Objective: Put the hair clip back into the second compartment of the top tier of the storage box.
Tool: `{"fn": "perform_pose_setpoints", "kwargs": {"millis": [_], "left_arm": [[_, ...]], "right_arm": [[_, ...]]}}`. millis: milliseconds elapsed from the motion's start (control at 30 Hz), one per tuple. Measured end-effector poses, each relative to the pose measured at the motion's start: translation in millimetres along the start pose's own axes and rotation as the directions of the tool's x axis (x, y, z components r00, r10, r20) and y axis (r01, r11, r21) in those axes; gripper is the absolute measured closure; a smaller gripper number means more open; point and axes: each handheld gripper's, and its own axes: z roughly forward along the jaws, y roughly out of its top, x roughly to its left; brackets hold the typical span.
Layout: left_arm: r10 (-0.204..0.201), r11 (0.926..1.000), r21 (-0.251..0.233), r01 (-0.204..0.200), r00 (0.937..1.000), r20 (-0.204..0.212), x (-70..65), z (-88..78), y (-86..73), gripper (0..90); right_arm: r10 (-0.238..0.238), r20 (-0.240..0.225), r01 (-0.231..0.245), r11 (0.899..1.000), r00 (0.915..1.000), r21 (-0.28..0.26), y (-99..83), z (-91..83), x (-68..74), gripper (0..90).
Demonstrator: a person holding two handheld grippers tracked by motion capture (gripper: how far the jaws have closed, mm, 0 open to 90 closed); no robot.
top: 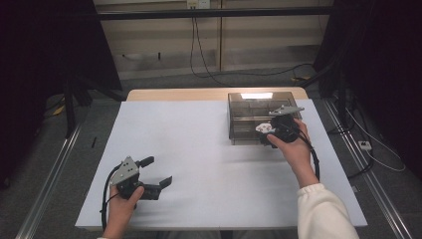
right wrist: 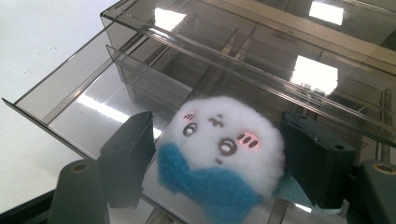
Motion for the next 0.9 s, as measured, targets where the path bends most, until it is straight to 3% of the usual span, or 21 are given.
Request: {"fn": "perform_pose_setpoints", "kwargs": {"millis": [367, 900], "left_arm": [[0.007, 1.0000, 0.003, -0.007, 1.0000, -0.004, -0.1, -0.5, 0.0, 3.9], [0.010, 0.9999, 0.003, -0.010, 0.9999, -0.002, -0.7, -1.9, -0.1, 3.9]], "right_arm": [[0.006, 0.006, -0.006, 1.000, 1.0000, -0.014, 0.3, -7.0, -4.3, 25.7], [-0.016, -0.010, 0.015, 0.999, 0.9998, -0.035, -1.5, -18.7, 4.4, 23.4]]}}
